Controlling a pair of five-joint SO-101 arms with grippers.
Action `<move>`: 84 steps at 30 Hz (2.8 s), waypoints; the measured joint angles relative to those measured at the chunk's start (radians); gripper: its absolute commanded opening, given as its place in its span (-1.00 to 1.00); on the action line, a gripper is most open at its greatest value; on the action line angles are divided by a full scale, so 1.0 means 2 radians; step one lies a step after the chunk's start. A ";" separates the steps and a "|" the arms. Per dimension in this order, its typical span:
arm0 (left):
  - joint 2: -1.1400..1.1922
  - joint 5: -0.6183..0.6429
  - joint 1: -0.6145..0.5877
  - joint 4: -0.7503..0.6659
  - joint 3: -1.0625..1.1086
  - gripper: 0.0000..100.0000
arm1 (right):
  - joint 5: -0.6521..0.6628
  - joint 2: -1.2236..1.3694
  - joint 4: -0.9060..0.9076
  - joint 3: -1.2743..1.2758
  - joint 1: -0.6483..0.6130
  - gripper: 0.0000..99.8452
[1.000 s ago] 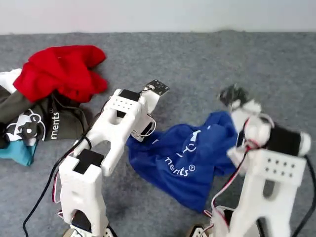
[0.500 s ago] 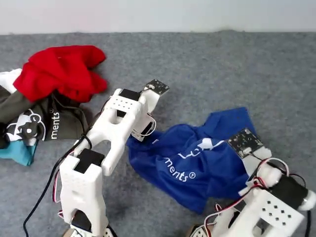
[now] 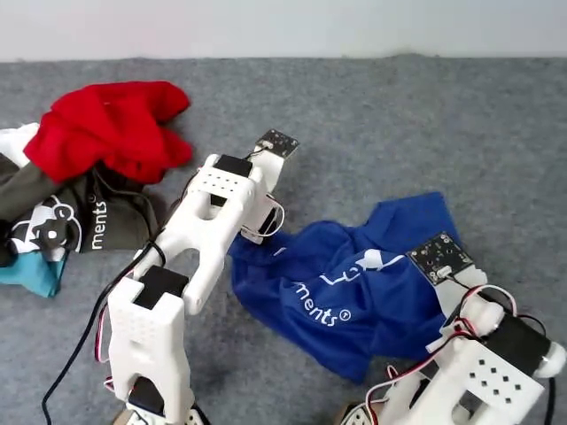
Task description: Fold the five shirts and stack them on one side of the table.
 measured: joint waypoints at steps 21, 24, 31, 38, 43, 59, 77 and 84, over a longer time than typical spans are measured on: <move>0.047 0.003 -0.009 0.016 -0.065 -0.98 | 0.000 0.000 0.000 0.000 0.000 -0.98; 0.051 0.021 -0.023 0.038 -0.130 -0.98 | 0.000 0.000 0.000 0.000 0.000 -0.98; 0.120 0.051 -0.058 0.031 -0.258 -0.98 | -0.001 0.000 0.000 0.000 0.000 -0.98; 0.209 0.053 -0.065 0.066 -0.411 -0.94 | -0.028 0.000 0.000 0.000 -0.012 -0.98; 0.232 0.008 -0.064 0.195 -0.508 -0.78 | -0.068 0.000 0.000 0.000 -0.069 -0.98; 0.100 -0.169 -0.075 0.212 -0.278 -0.77 | -0.107 0.000 0.000 0.000 -0.125 -0.98; 0.183 -0.190 -0.041 0.180 -0.246 -0.88 | -0.107 0.000 0.000 0.000 -0.125 -0.98; 0.199 -0.187 -0.033 0.180 -0.276 -0.98 | -0.107 0.000 0.000 0.000 -0.125 -0.98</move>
